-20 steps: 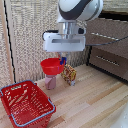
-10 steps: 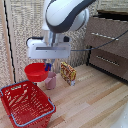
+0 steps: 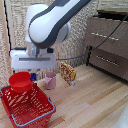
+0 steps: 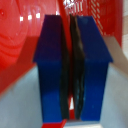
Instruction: Move your gripper in the direction of the red bowl and clutch it softly. Cautiously raise the red bowl up from the surface. Hover the red bowl above the basket and gently bring it down inside. Let go of the gripper's grasp when the red bowl is within the basket.
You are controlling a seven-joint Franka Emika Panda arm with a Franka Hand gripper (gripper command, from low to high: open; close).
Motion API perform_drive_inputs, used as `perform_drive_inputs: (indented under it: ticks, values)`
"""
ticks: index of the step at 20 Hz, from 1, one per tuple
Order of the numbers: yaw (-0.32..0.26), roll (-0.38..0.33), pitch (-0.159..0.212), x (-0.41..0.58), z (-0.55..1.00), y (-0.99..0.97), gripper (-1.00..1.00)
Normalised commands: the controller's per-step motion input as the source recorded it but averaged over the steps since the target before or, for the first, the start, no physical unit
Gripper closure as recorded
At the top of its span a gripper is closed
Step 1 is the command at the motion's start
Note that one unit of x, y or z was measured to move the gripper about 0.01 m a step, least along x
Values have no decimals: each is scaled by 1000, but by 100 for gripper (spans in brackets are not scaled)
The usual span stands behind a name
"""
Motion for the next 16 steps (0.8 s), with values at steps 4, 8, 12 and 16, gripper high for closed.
perform_drive_inputs:
  ticks: [4, 8, 12, 16]
  values:
    - [11, -91, 1, 0, -381, 274, -100]
    - [11, -25, 0, 101, -18, 22, -100]
    - [5, -7, 33, 204, 403, -48, -100]
    - [14, 0, 0, 153, 771, -104, -100]
